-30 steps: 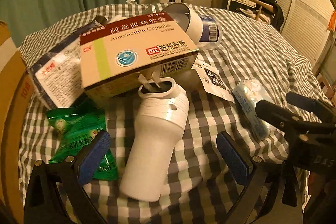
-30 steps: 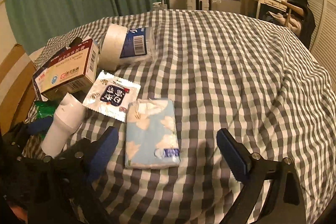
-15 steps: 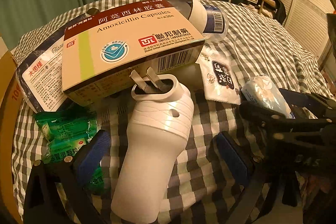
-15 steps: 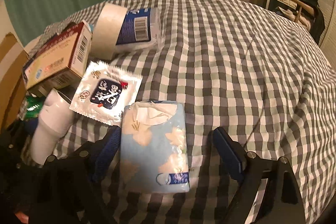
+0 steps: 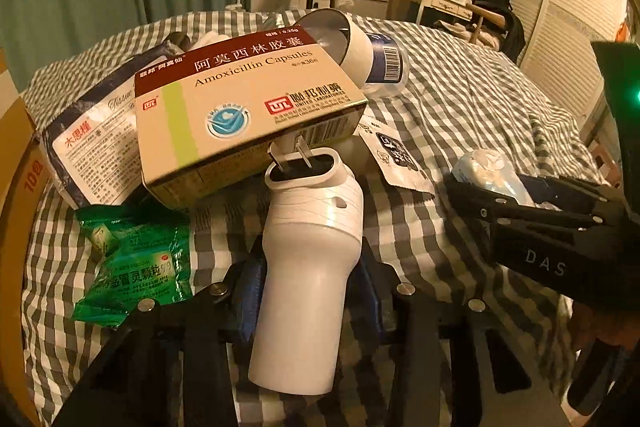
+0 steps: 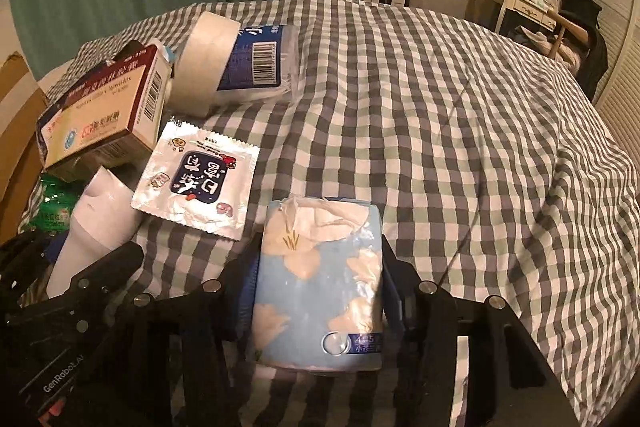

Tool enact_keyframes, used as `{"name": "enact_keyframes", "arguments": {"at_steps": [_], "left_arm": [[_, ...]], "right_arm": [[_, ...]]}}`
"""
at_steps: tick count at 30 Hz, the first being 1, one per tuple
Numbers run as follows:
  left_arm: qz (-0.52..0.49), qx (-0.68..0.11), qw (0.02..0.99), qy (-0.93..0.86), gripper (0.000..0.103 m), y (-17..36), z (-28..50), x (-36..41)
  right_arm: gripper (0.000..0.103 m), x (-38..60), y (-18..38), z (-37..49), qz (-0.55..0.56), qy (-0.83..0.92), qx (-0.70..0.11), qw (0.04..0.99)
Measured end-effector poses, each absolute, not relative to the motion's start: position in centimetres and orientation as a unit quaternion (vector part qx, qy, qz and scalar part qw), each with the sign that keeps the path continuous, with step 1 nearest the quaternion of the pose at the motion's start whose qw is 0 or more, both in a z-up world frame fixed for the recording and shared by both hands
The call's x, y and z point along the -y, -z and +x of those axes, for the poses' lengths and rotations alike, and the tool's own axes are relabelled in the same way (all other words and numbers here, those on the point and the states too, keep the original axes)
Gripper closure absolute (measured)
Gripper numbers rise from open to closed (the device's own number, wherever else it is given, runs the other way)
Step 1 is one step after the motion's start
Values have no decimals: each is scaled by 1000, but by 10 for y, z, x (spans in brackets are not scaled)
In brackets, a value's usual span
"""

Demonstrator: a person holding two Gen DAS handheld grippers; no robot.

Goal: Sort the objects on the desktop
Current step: 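Grasp the white plug-in device with the left tool while the right tool grasps the blue floral tissue pack, then carry the white device and tissue pack with both tools to the cardboard box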

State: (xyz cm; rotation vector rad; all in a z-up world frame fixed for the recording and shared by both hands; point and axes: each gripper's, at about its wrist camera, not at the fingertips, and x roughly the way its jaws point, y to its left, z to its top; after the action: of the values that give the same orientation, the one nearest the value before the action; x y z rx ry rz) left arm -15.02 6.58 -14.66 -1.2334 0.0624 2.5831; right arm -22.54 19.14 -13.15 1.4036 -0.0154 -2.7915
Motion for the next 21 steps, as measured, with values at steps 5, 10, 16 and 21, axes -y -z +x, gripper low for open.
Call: {"name": "enact_keyframes", "arguments": {"at_steps": [5,10,16,21], "left_arm": [[-418,-4,141,-897,61,133,-138,-57],[-401,11,151,-904,61,107,-120,-47],[-388,19,153,-909,61,84,-97,-37],[-382,33,150,-911,61,65,-85,-26]], "right_arm": [[52,-194,116,-216,437,899,8,7],[52,-196,98,-203,422,906,24,10],[52,-188,78,-187,415,909,43,21],[52,-169,62,-166,407,912,35,37]]}}
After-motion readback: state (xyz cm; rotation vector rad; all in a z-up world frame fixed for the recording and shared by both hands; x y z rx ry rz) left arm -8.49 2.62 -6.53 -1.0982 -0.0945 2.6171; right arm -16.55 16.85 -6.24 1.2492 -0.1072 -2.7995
